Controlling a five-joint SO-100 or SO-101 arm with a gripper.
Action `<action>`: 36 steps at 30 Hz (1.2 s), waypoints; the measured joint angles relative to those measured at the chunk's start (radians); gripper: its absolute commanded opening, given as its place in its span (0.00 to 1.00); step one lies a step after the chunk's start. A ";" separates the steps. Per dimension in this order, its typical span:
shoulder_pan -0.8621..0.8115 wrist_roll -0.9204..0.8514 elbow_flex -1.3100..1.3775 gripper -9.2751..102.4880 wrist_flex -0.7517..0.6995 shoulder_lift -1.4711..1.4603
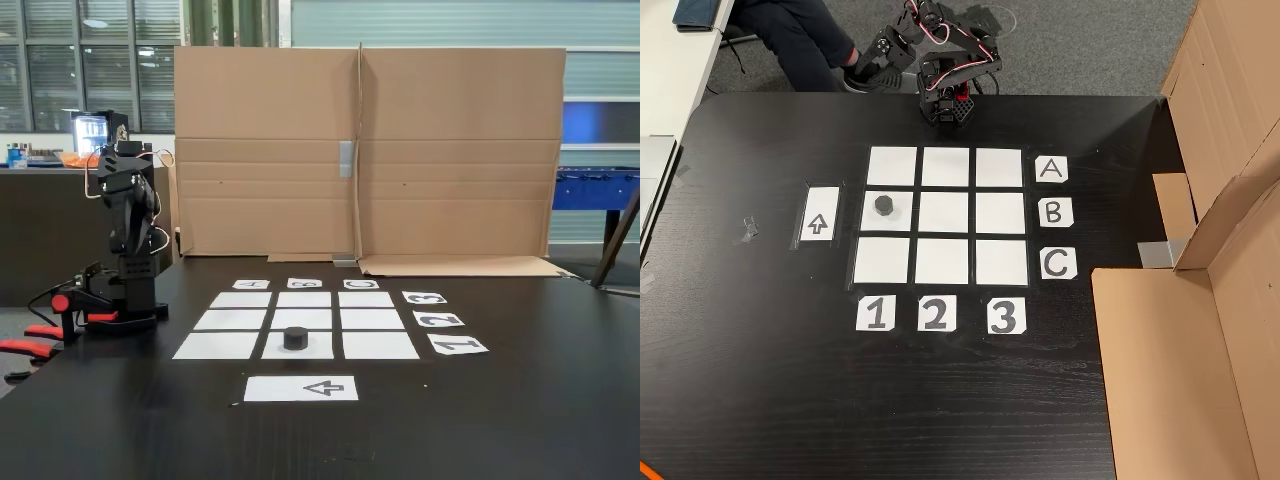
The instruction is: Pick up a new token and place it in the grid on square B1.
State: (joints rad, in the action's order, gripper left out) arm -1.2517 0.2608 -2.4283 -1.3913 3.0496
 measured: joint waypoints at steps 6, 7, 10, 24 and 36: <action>-0.064 0.000 -0.075 0.18 0.046 -0.012; -0.067 0.000 -0.089 0.18 0.054 -0.008; -0.091 -0.002 -0.121 0.18 0.069 0.006; -0.137 -0.031 -0.255 0.15 0.078 0.109; -0.179 -0.031 -0.416 0.15 0.138 0.187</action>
State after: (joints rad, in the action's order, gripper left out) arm -1.4312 0.2301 -2.8440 -1.2533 3.2367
